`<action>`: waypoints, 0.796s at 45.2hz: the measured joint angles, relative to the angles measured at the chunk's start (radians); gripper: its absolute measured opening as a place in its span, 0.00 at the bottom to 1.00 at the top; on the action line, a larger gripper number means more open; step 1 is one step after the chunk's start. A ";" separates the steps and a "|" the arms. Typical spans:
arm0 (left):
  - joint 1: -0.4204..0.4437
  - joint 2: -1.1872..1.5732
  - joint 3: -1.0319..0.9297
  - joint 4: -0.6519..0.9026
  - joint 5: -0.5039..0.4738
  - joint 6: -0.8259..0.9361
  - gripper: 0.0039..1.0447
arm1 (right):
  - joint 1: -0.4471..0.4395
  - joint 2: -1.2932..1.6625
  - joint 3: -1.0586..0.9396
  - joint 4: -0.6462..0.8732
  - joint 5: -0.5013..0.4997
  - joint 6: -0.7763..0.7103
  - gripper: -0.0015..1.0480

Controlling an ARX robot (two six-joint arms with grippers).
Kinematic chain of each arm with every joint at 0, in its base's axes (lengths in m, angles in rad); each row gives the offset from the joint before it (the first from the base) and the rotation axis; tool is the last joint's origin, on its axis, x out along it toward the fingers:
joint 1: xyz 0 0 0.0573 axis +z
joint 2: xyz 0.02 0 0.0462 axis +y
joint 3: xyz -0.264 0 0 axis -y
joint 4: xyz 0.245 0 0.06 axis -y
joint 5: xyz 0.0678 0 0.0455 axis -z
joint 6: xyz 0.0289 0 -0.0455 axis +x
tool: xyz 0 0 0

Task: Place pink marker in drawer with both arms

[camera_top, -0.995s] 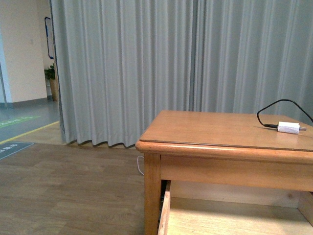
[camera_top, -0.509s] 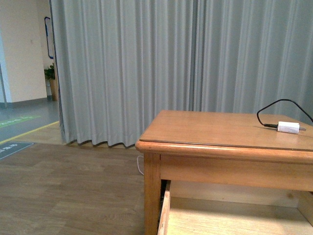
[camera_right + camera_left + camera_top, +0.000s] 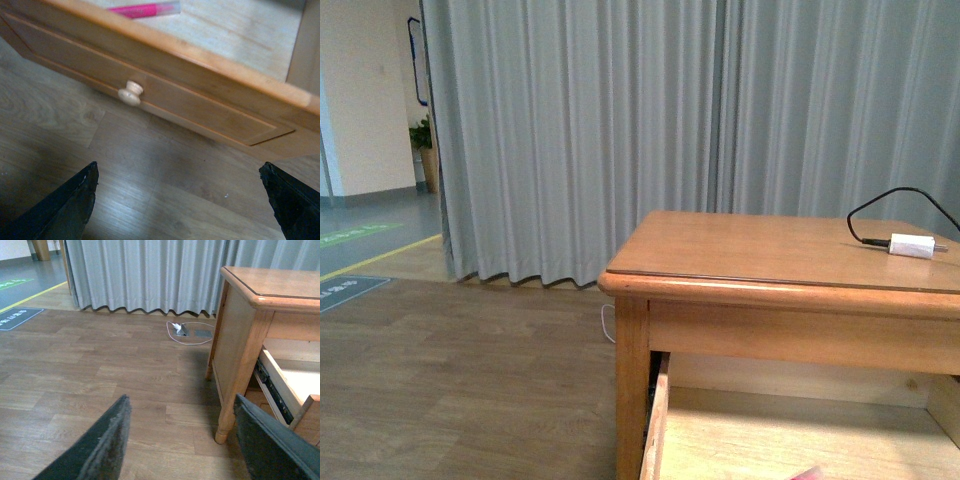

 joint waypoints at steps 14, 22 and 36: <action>0.000 0.000 0.000 0.000 0.000 0.001 0.94 | -0.034 0.398 -0.037 0.534 -0.029 0.025 0.92; 0.000 0.000 0.000 0.000 0.000 0.001 0.94 | -0.008 0.700 0.006 0.850 0.042 0.120 0.92; 0.000 0.000 0.000 0.000 0.000 0.001 0.94 | 0.042 0.975 0.224 1.028 0.182 0.228 0.92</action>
